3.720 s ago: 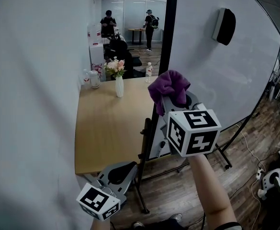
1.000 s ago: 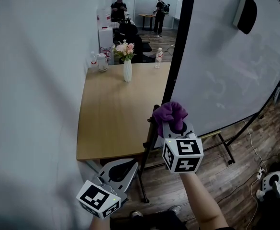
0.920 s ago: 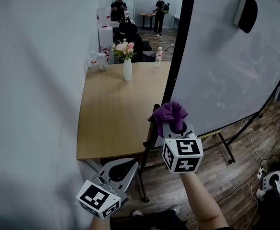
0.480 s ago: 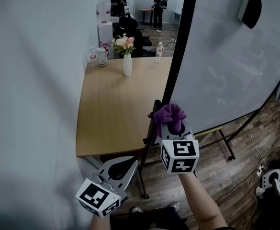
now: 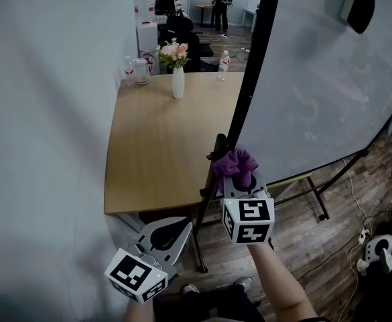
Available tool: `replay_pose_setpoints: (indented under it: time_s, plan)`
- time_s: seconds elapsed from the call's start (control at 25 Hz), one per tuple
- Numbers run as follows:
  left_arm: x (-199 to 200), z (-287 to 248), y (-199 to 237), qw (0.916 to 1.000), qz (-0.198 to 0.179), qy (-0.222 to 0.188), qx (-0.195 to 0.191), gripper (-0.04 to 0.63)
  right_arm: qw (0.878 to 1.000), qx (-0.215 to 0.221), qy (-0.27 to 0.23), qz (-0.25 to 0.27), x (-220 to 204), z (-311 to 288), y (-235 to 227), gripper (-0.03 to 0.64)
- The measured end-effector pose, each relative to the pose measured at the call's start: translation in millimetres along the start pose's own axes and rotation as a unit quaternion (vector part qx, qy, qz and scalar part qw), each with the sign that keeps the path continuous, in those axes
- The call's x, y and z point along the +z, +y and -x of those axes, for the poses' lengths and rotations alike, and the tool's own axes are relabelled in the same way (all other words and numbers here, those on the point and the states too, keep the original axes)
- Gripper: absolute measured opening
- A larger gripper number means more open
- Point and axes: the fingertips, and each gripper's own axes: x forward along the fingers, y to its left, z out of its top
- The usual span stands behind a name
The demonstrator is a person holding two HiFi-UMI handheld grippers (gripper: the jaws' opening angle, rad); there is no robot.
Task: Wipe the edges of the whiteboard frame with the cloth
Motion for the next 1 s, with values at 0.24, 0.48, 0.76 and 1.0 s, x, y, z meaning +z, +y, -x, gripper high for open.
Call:
replay_pose_setpoints:
  time_s: [0.24, 0.48, 0.76, 1.0]
  plan:
    - [-6, -3, 1, 1.0000, 0.004, 0.006, 0.004, 0.017, 1.000, 0.004, 0.010, -0.009, -16, -3, 0, 0.060]
    - [-18, -5, 3, 0.9998, 0.011, 0.016, 0.003, 0.017, 1.000, 0.004, 0.016, -0.007, -30, -6, 2, 0.060]
    - [-24, -7, 5, 0.9995, 0.016, 0.026, 0.008, 0.017, 0.999, 0.005, 0.029, -0.014, -50, -9, 4, 0.060]
    - [-32, -9, 7, 0.9992, 0.019, 0.033, 0.008, 0.017, 0.998, 0.008, 0.050, -0.022, -74, -14, 6, 0.060]
